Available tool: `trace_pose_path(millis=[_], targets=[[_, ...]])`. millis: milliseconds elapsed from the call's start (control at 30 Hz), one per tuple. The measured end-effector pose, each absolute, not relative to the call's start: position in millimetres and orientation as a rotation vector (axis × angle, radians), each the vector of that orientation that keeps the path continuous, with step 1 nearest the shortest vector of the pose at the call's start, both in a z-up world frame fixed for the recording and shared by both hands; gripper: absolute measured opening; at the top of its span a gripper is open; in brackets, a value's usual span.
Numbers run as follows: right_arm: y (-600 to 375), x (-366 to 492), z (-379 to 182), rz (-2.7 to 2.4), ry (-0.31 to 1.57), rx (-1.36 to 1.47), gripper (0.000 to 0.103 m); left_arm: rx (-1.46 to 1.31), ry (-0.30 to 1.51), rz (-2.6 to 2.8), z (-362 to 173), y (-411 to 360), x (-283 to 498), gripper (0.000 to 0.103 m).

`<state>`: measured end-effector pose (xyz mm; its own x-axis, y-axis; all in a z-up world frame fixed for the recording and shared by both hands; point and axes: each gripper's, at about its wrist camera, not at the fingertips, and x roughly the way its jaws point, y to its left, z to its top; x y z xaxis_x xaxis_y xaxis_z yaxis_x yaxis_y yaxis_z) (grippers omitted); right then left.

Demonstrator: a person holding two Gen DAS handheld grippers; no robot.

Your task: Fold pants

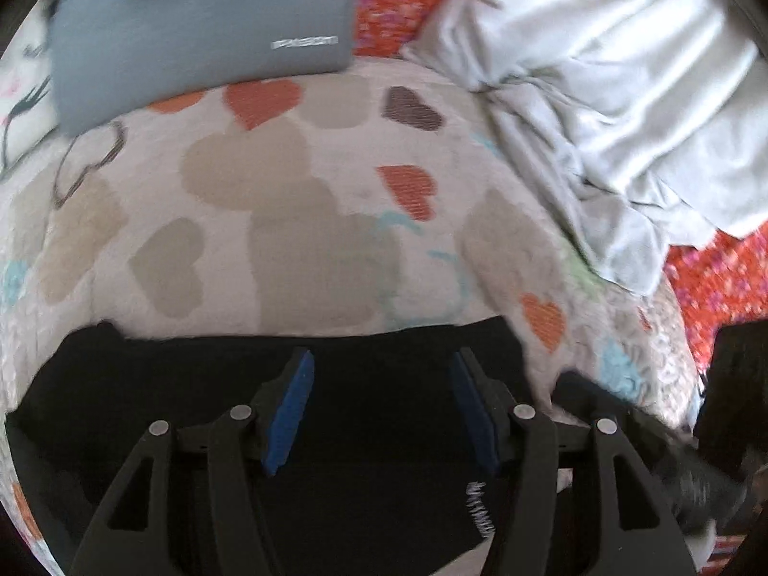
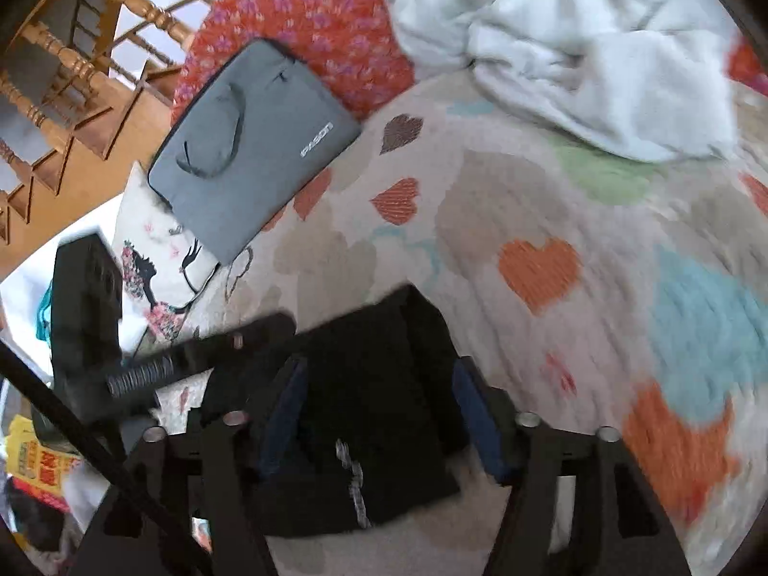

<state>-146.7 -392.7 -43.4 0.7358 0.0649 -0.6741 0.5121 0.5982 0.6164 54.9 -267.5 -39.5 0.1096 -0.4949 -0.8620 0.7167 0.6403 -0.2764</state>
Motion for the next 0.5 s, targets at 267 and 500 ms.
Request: trace_pose_path(millis=[267,500], targets=[[-391,-91,-70,-0.146,0.864,0.860,0.007,0.211,1.178,-0.851,-56,-242,59,0.058],[-408,-67,-56,-0.182,0.827,0.832,0.006,0.171,1.158,-0.840,-56,-244,67,0.058]])
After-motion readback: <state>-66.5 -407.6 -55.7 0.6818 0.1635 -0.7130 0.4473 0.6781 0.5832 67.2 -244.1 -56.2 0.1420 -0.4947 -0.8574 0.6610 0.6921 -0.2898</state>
